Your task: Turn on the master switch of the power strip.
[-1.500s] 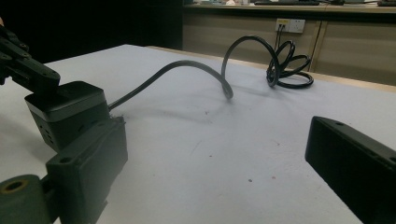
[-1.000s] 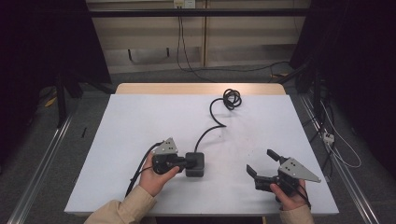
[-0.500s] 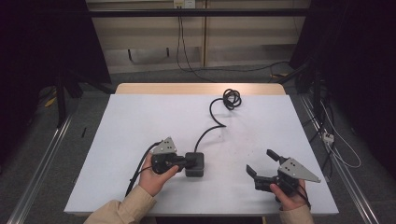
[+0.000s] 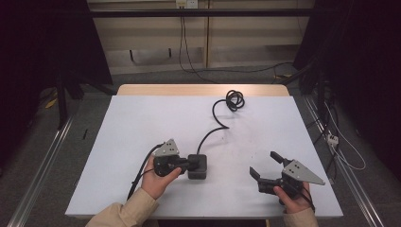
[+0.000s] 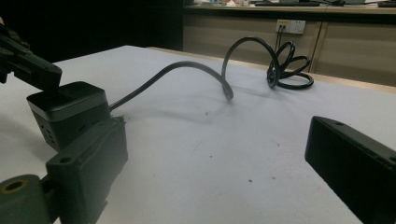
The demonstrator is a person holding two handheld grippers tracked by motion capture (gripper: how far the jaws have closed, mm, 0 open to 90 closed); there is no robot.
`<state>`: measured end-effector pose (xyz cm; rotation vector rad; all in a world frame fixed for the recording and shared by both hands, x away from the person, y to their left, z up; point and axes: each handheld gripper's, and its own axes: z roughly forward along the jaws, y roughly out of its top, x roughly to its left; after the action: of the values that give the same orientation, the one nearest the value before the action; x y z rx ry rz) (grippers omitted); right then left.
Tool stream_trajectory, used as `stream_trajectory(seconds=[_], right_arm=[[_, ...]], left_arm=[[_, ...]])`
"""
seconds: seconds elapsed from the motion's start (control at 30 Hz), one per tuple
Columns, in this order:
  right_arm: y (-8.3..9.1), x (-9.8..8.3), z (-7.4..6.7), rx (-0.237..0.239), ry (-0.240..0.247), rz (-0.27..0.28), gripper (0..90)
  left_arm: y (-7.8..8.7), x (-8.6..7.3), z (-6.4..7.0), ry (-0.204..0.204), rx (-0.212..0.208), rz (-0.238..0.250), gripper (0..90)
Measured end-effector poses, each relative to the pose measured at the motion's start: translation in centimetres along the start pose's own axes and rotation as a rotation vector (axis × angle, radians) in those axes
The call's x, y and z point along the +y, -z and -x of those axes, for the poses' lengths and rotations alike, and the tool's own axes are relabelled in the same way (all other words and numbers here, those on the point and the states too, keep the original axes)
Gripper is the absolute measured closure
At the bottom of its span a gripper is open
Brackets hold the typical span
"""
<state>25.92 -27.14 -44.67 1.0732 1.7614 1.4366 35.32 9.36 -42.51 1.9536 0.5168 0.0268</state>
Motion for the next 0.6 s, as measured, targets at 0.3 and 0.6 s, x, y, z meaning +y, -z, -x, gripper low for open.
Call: stream_trajectory(seconds=[0.3, 0.6], right_arm=[[0.03, 0.00, -0.02, 0.001, 0.002, 0.001, 5.4], [0.07, 0.02, -0.02, 0.000, 0.002, 0.002, 5.3]], left_arm=[[-0.02, 0.11, 0.22, 0.005, -0.013, 0.002, 87.3], [0.15, 0.30, 0.23, 0.005, -0.017, 0.005, 74.2]])
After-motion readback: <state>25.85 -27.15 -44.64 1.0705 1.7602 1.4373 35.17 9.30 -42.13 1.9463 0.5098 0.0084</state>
